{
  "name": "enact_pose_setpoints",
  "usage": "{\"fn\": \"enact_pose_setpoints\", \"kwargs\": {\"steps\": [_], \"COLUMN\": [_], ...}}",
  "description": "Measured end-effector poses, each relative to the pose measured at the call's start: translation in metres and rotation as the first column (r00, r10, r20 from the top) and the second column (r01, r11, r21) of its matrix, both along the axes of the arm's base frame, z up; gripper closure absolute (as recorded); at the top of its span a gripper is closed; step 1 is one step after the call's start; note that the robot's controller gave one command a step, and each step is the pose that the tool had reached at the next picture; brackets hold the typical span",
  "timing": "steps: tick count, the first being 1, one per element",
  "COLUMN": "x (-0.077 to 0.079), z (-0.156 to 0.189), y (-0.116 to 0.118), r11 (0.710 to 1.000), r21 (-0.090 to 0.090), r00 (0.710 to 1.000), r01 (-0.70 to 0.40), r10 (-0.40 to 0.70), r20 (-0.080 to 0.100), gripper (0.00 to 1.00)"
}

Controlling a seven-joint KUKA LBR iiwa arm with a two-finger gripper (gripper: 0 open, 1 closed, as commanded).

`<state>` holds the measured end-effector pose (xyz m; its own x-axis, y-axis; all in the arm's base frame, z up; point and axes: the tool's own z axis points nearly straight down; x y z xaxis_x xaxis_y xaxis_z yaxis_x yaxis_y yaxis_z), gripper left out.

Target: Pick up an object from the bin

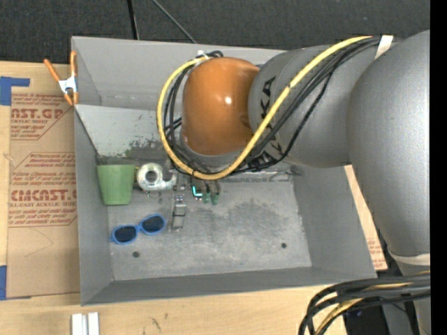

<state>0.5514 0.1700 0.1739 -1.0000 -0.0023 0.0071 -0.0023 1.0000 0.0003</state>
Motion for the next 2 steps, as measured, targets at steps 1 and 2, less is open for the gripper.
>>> {"fn": "enact_pose_setpoints", "kwargs": {"steps": [1,2], "x": [-0.0200,-0.0168], "z": [-0.0931,-0.0883], "y": [0.0211,0.0207], "r11": [0.999,0.999], "r21": [-0.001,0.001], "r00": [0.999,0.999], "r01": [-0.049,-0.046], "r10": [0.049,0.046], "r20": [-0.002,0.006], "gripper": [0.00,1.00]}}
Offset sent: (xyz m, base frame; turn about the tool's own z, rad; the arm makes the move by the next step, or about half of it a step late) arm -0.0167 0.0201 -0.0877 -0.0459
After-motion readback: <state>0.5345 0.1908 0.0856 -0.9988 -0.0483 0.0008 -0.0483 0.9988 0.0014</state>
